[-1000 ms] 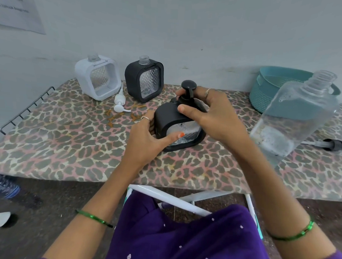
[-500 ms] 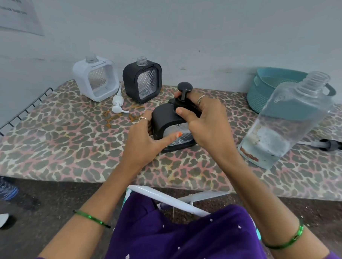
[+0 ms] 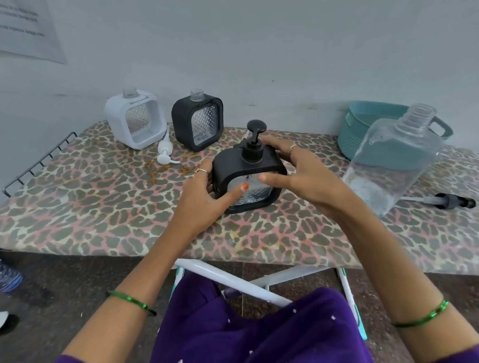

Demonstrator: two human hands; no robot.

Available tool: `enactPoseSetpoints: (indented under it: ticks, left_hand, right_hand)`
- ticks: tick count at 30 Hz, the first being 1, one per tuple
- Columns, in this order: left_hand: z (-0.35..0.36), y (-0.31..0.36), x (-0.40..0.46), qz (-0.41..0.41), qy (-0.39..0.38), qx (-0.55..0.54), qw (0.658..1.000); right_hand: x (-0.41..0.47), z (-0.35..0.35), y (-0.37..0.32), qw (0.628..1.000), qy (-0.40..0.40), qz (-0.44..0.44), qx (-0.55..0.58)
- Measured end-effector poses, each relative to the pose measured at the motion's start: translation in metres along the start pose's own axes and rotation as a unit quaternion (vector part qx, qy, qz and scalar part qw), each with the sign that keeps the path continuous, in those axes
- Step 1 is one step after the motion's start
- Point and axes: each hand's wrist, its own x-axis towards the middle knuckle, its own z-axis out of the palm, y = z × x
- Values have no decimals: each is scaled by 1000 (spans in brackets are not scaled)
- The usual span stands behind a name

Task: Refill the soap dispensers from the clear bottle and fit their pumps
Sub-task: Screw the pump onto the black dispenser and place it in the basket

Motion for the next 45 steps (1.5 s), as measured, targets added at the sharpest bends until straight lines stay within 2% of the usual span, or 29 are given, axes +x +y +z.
enactPoseSetpoints:
  ticks: [5, 9, 13, 17, 23, 25, 28, 33, 45]
  left_hand:
    - [1, -1, 1, -2, -25, 40, 999]
    - [2, -3, 3, -8, -43, 77, 996]
    - [6, -10, 2, -11, -73, 182, 981]
    - [8, -13, 3, -26, -87, 218, 972]
    - [11, -14, 1, 7, -117, 309, 944]
    - [13, -20, 1, 8, -125, 333, 934]
    - [15, -24, 7, 5, -138, 345, 928]
    - [15, -22, 10, 15, -139, 352, 925]
    - [15, -21, 9, 10, -141, 363, 921]
  right_hand:
    - [-2, -13, -12, 989, 19, 25, -147]
    - [-11, -10, -17, 973, 82, 13, -214]
    - [-15, -10, -20, 964, 152, 6, -218]
    - [-20, -25, -42, 947, 231, -23, -222]
    - [-22, -78, -99, 924, 344, -90, -141]
    - [-21, -103, -113, 916, 378, -103, -85]
    - [-21, -144, -127, 901, 416, -105, -59]
    - [-17, -202, -111, 887, 455, -47, -61]
    - [-7, -250, 35, 854, 473, 146, -160]
